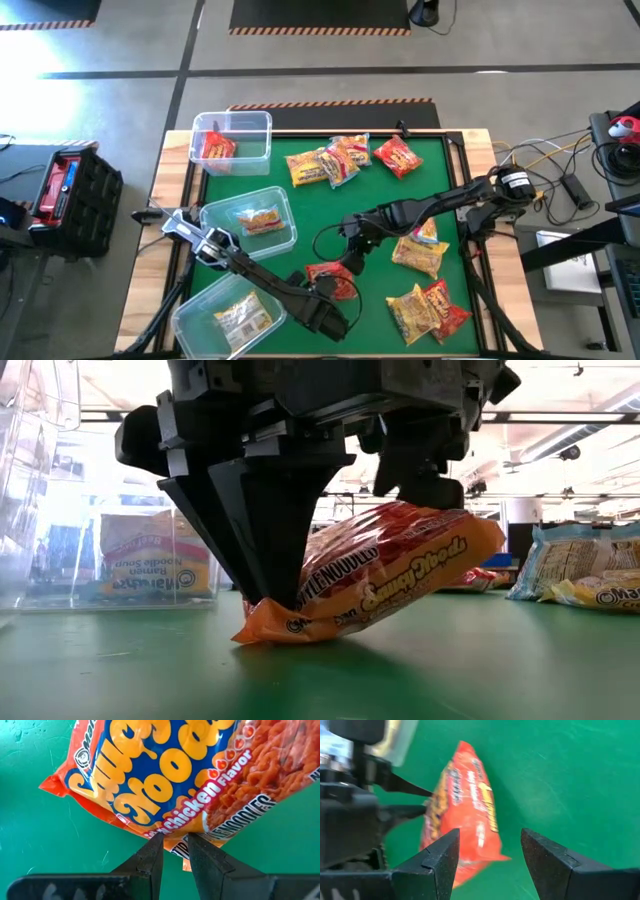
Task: Sort Maruchan noodles
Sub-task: Put the bottom left orange noodle pack into the top transparent bin
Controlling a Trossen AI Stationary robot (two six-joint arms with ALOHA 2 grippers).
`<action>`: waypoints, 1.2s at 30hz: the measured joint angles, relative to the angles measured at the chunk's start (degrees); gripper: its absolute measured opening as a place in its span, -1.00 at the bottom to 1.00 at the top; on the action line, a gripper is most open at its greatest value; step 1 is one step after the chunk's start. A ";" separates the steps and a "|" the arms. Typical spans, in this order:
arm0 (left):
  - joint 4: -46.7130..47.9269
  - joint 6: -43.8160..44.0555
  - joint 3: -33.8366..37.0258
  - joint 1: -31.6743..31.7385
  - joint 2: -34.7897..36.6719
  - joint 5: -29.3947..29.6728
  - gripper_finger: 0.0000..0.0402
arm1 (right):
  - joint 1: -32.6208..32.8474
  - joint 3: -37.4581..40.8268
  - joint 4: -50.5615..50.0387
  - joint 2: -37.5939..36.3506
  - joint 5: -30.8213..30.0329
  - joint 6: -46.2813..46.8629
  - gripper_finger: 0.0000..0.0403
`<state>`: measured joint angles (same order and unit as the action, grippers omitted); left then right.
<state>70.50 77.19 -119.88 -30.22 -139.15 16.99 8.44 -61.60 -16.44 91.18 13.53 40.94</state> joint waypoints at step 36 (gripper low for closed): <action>0.05 1.35 0.87 2.39 0.11 2.84 -0.63 | 3.79 13.16 21.47 0.07 -0.17 13.62 -0.26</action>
<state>70.55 78.54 -119.01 -27.83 -139.04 19.84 12.23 -48.45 5.03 91.24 13.36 54.56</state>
